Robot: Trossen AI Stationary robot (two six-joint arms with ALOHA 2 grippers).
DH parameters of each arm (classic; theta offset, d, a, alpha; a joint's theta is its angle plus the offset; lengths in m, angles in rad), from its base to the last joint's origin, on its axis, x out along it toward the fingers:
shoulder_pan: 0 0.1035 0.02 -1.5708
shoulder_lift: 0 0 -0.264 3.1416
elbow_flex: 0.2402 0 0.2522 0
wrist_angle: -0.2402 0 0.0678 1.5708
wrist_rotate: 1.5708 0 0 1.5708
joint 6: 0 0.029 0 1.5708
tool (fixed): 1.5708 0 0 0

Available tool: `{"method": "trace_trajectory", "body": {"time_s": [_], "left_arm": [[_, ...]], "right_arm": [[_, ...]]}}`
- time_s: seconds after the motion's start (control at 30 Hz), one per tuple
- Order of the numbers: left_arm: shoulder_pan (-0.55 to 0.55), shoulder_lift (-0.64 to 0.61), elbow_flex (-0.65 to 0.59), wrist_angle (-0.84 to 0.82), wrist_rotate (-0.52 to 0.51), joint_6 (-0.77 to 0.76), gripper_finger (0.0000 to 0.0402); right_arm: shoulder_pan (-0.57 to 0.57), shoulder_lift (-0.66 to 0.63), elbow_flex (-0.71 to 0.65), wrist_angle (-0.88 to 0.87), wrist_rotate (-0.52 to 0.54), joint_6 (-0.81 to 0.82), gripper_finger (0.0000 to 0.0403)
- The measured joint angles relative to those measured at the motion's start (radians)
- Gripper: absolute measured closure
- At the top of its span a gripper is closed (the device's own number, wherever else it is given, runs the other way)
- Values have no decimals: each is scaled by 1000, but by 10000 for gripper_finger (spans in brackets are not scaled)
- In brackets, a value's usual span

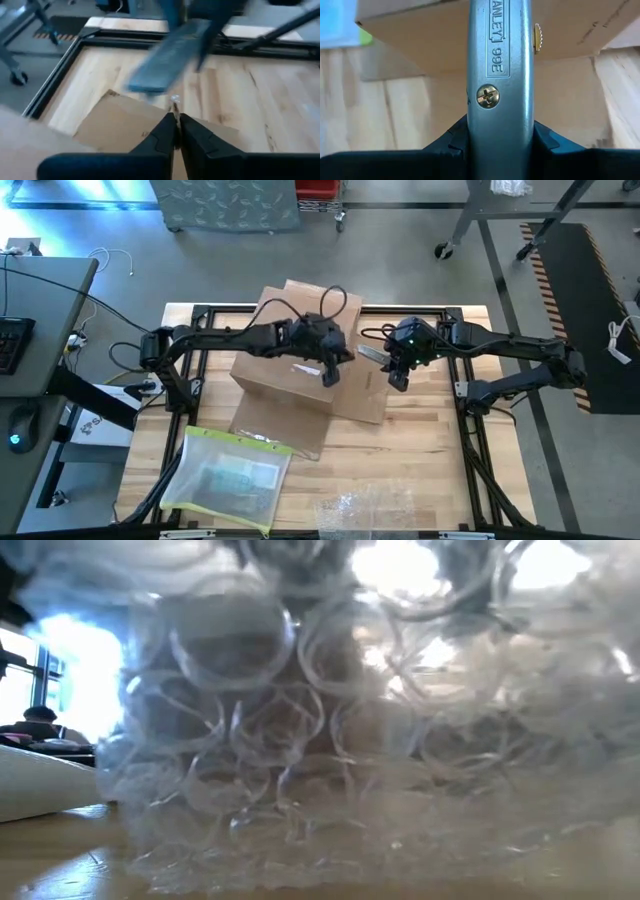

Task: Unpack boxes
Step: Break down the cardboard box using the silver cutter until it is fully flat

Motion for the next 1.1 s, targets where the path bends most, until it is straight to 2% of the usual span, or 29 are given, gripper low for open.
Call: {"method": "trace_trajectory", "body": {"time_s": [0.13, 0.27, 0.33, 0.43, 0.63, 0.77, 0.87, 0.97, 1.1], "left_arm": [[-82, -1, 0, -11, -44, 79, 400], [-175, -2, 0, -12, 33, 153, 386], [-220, -2, 0, -14, 56, 158, 361], [-264, -3, 0, -37, 34, 159, 308], [-250, -3, 0, -121, -25, 118, 206], [-216, -3, 0, -178, 3, 49, 162], [-202, -6, 0, -208, 15, 38, 145], [-209, -28, 0, -261, -37, 84, 143], [-251, -83, 1, -337, -221, 158, 146]], "right_arm": [[0, 0, 0, -44, 60, -10, 310], [0, -25, -1, -84, 130, -10, 310], [0, -43, -1, -88, 155, -11, 310], [-1, -62, -1, -88, 156, -9, 310], [0, -58, -1, -80, 155, -3, 310], [0, -55, -1, -75, 152, 0, 310], [0, -55, -1, -70, 151, 19, 310], [1, -37, -1, -71, 150, 48, 310], [7, 36, -1, -72, 93, 59, 310]]}}
